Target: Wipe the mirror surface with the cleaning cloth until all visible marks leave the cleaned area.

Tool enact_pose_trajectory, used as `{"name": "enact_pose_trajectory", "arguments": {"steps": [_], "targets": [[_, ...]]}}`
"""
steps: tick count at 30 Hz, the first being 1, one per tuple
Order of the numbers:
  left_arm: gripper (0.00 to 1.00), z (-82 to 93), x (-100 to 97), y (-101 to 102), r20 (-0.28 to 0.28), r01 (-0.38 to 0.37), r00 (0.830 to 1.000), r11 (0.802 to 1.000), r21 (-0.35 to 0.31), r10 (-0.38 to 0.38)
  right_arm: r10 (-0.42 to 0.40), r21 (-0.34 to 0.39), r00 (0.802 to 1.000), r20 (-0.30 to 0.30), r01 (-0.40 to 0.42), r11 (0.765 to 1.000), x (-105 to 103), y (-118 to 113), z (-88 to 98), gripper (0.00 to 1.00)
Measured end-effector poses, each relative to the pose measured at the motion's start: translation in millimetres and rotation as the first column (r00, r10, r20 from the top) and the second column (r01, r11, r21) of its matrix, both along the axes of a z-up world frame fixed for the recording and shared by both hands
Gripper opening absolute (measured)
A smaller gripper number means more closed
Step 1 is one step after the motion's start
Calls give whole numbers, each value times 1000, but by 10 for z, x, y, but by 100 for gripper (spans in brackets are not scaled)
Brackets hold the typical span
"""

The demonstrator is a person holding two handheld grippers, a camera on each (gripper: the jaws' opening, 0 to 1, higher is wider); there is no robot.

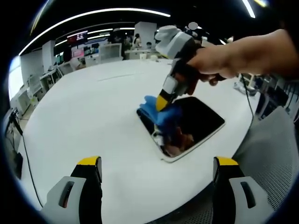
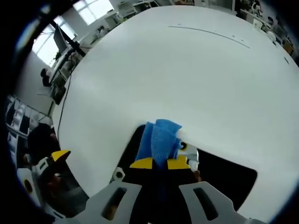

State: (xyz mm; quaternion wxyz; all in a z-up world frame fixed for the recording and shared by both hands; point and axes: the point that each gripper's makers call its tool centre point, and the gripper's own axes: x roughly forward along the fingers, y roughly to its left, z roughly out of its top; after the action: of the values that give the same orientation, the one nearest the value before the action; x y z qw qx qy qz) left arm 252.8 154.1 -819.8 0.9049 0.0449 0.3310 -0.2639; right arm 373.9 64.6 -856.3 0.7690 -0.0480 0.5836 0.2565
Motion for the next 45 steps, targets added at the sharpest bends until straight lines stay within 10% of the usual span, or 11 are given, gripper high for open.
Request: {"name": "enact_pose_trajectory", "arguments": {"steps": [45], "targets": [[99, -1, 18, 0, 9, 1, 1000, 1000, 10, -1, 27, -47, 999, 43, -25, 999, -237, -91, -26, 2]]}}
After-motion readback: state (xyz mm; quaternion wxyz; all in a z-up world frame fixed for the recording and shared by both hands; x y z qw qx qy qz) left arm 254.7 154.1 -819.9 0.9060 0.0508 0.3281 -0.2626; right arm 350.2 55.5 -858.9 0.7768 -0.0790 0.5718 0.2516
